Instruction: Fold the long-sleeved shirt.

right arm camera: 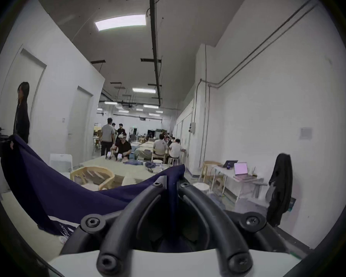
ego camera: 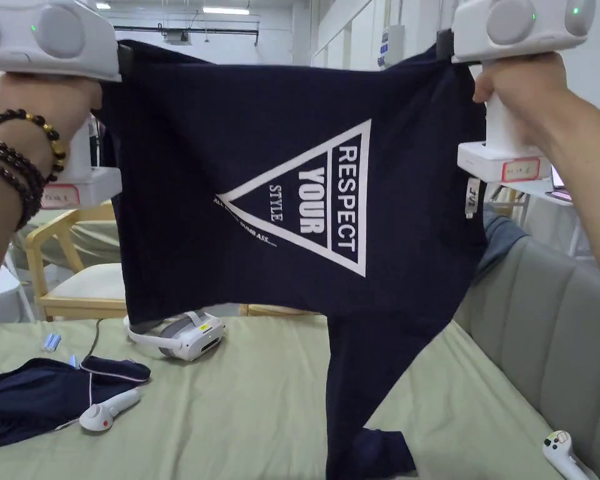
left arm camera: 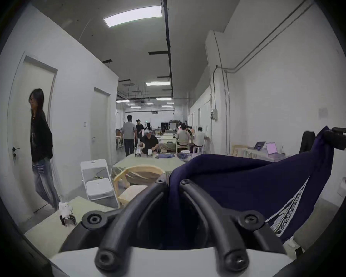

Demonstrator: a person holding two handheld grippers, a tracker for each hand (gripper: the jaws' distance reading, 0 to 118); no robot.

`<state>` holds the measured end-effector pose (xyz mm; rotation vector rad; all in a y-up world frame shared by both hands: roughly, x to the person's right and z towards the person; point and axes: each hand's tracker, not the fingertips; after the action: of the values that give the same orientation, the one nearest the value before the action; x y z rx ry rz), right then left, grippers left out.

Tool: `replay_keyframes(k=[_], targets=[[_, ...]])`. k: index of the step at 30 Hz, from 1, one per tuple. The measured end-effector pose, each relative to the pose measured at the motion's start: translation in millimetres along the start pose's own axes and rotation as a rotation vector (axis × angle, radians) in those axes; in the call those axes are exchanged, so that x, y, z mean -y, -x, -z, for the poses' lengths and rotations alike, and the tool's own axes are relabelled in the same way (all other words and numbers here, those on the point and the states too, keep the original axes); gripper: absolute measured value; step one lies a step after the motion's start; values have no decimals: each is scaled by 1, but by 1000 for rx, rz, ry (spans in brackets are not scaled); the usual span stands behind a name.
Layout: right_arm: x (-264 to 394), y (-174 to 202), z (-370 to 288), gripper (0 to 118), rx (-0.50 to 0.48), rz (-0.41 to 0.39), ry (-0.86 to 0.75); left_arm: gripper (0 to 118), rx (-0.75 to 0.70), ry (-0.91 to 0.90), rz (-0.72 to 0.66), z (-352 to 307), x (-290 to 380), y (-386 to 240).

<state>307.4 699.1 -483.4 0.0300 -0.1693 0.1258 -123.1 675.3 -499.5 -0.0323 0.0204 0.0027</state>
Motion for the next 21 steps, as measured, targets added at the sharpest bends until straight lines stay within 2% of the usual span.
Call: replay_keyframes(k=[4, 6, 10, 13, 18, 21], targets=[[74, 8, 9, 6, -24, -22, 117, 10, 9, 105, -5, 10, 76, 3], [123, 14, 13, 6, -51, 15, 192, 10, 25, 173, -25, 23, 123, 12], [208, 24, 13, 6, -91, 1, 322, 10, 30, 282, -10, 26, 205, 12], [258, 29, 7, 6, -132, 33, 396, 10, 26, 358, -21, 23, 257, 14], [280, 19, -38, 6, -169, 95, 392, 10, 63, 367, -78, -28, 284, 33], [280, 10, -94, 6, -194, 42, 355, 10, 96, 336, -80, -77, 291, 43]])
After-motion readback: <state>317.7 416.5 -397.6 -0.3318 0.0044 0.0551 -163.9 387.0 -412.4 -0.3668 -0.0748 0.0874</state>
